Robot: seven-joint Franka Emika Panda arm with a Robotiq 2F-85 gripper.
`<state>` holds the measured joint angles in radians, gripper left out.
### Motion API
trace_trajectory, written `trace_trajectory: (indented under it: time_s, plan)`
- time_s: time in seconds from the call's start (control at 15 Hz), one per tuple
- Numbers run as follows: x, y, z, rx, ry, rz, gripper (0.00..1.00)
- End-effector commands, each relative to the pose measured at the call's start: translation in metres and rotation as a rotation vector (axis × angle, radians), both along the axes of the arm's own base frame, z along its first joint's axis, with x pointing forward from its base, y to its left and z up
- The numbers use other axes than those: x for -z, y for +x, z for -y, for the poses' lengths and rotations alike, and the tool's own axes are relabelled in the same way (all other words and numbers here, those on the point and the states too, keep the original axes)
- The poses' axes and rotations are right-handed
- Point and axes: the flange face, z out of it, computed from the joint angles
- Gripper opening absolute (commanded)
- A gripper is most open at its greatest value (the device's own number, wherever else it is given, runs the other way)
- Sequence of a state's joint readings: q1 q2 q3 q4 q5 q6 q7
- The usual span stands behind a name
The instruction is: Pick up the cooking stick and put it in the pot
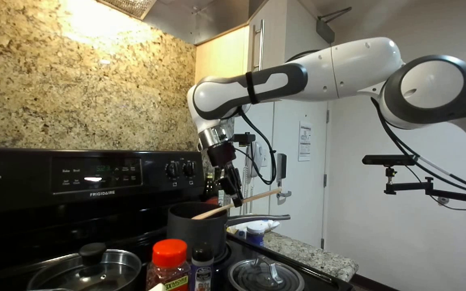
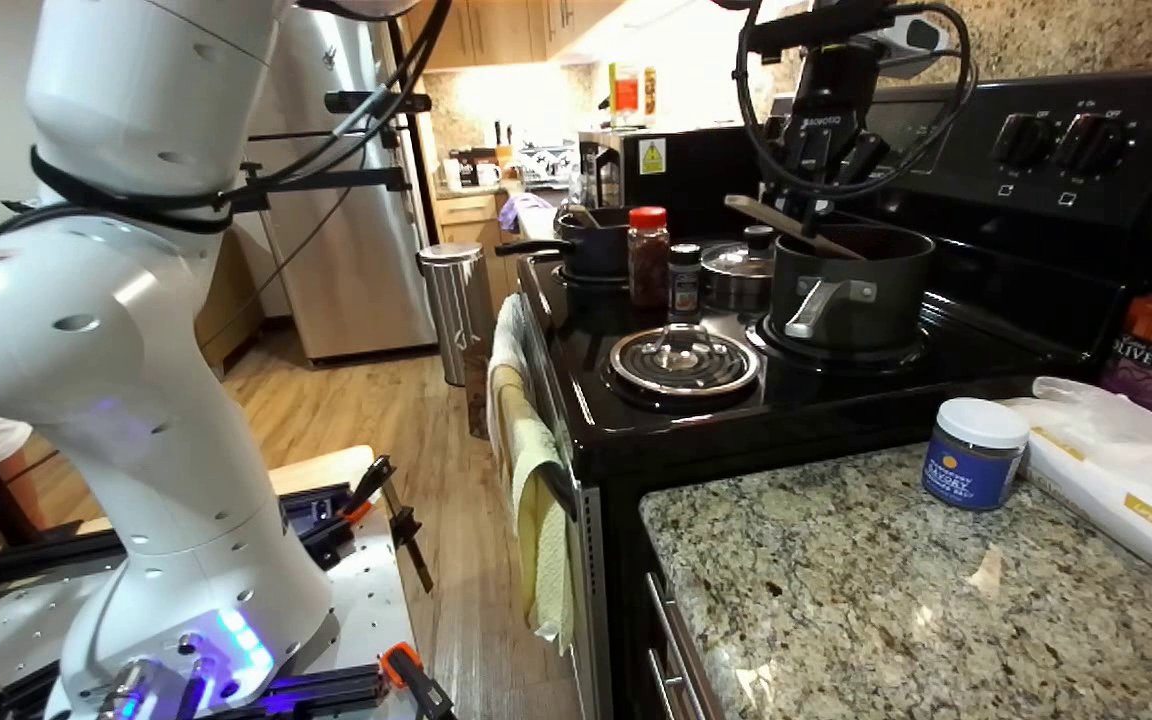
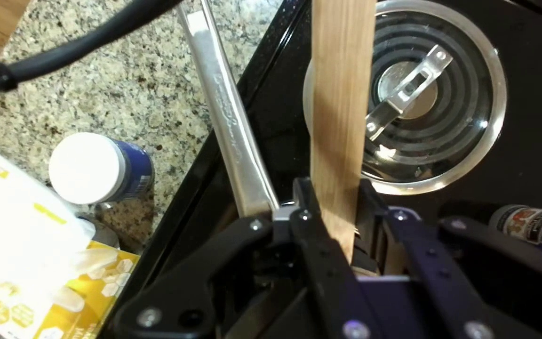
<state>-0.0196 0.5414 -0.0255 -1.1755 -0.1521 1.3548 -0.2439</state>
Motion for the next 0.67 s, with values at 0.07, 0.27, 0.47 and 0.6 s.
trace_trajectory:
  time_s: [0.07, 0.27, 0.47, 0.6]
  plan:
    - [0.018, 0.016, -0.010, -0.069, -0.018, -0.041, 0.13]
    - [0.022, 0.024, -0.013, -0.091, -0.049, -0.029, 0.13]
    - [0.023, 0.029, -0.014, -0.098, -0.069, -0.016, 0.28]
    - [0.022, 0.032, -0.014, -0.098, -0.078, -0.011, 0.53]
